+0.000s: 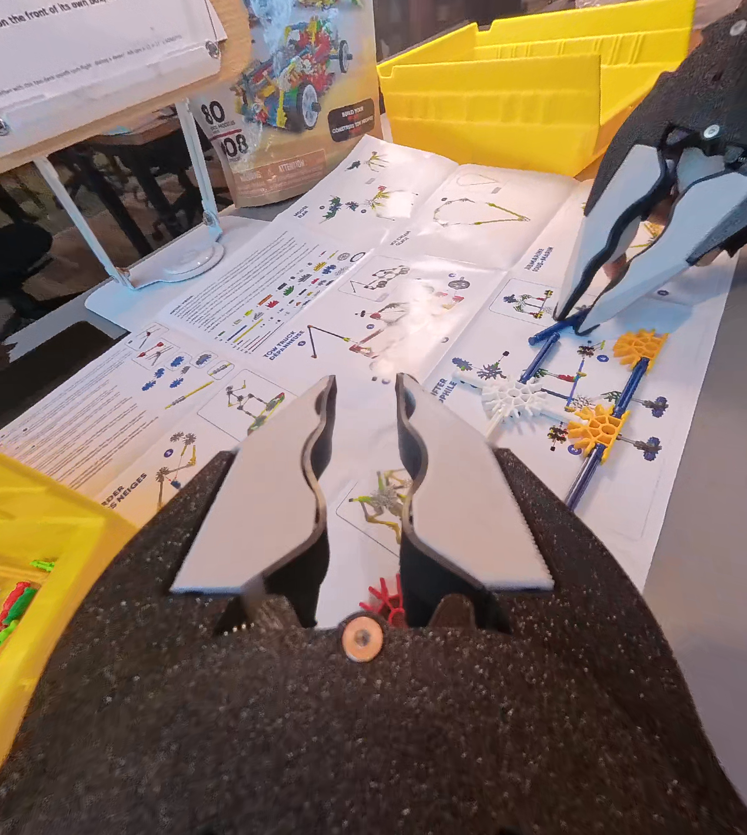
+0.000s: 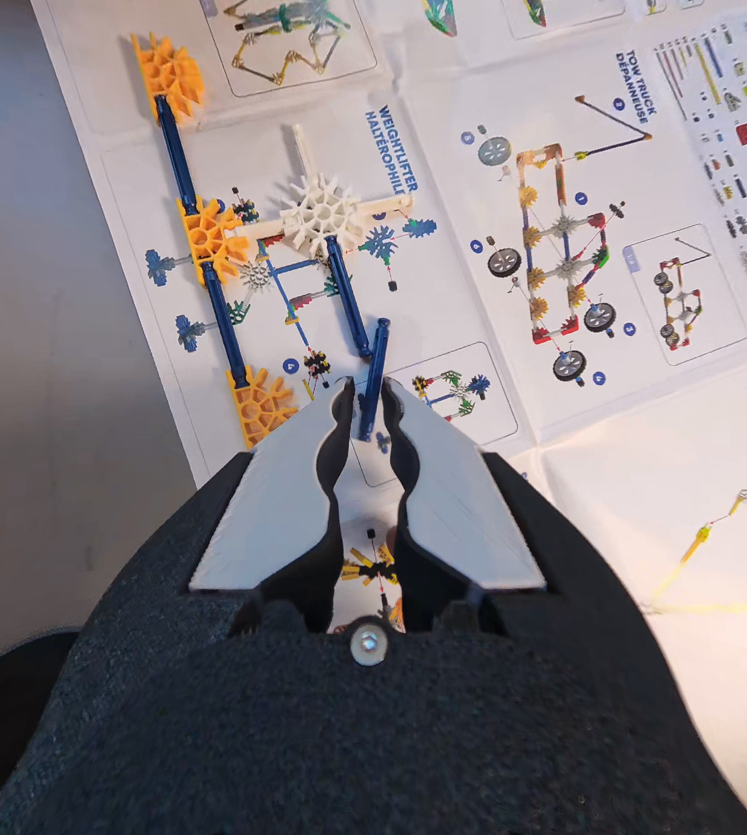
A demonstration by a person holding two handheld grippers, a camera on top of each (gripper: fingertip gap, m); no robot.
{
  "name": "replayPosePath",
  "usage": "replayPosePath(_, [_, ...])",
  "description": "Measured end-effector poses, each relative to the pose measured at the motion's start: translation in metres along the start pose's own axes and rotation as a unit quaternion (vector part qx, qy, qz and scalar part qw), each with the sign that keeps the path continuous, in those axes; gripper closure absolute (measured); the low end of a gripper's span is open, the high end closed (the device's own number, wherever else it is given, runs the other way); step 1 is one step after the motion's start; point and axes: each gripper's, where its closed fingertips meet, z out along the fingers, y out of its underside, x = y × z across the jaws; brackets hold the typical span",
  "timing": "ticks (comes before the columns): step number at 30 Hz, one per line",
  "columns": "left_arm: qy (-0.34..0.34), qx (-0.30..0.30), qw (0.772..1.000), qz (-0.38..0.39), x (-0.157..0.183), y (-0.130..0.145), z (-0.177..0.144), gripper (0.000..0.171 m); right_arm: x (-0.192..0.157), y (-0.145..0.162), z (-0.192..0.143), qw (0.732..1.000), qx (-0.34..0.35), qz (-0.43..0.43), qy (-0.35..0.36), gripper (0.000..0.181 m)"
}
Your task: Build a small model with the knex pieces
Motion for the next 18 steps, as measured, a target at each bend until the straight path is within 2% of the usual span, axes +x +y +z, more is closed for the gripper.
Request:
replayPosePath(2, [0.024,-0.008,1.000,0.012,0.010,0.002,-0.001,0.148,-0.002,0.000,0.001,1.000,-0.003,0.013,-0.011,0.175])
replayPosePath(4, [0.112,-0.046,0.992,0.019,0.036,0.013,-0.005,0.148,-0.002,0.001,0.001,1.000,0.001,0.013,-0.011,0.176])
replayPosePath(6, [0.208,-0.099,0.973,0.010,0.063,0.030,-0.019,0.138,-0.001,0.001,-0.002,1.000,0.011,0.013,-0.005,0.177])
replayPosePath(7, [0.231,-0.118,0.966,0.010,0.070,0.037,-0.026,0.133,0.001,-0.001,-0.004,1.000,0.024,0.019,-0.002,0.177])
replayPosePath(10, [0.247,-0.161,0.955,0.040,0.078,0.055,-0.033,0.133,0.012,-0.010,-0.016,0.996,0.075,0.031,0.023,0.177])
replayPosePath(12, [0.250,-0.186,0.948,0.059,0.084,0.067,-0.031,0.145,0.016,-0.017,-0.024,0.993,0.107,0.037,0.028,0.177])
replayPosePath(14, [0.253,-0.185,0.947,0.064,0.088,0.067,-0.029,0.155,0.015,-0.022,-0.026,0.991,0.125,0.037,0.024,0.177])
replayPosePath(18, [0.242,-0.178,0.952,0.059,0.095,0.062,-0.019,0.156,0.006,-0.019,-0.021,0.993,0.118,0.024,0.007,0.177])
